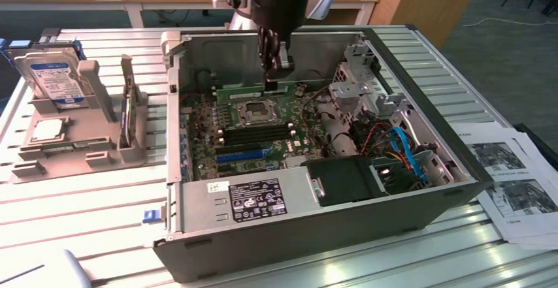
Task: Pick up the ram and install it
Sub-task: 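Insert the ram into the slot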
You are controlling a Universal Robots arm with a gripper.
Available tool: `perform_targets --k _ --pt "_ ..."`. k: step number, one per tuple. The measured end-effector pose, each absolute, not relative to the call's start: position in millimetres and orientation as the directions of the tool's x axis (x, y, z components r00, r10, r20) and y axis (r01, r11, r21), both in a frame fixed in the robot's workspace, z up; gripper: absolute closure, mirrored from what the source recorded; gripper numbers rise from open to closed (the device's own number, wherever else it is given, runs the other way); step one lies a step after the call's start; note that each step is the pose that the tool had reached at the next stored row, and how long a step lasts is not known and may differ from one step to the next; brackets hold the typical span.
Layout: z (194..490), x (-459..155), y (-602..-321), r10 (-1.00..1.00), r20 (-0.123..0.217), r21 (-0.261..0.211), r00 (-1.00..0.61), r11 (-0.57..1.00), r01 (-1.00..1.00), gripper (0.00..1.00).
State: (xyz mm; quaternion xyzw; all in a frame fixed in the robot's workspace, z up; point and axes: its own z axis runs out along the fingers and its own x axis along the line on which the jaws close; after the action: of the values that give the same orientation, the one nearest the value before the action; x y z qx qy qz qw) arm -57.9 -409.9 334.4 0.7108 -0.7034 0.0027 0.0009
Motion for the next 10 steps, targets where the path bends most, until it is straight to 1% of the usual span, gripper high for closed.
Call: perform_targets --k 10 --pt "321 -58 -410 -1.0 0.005 -0.002 0.006 -0.006 -1.0 0.89"
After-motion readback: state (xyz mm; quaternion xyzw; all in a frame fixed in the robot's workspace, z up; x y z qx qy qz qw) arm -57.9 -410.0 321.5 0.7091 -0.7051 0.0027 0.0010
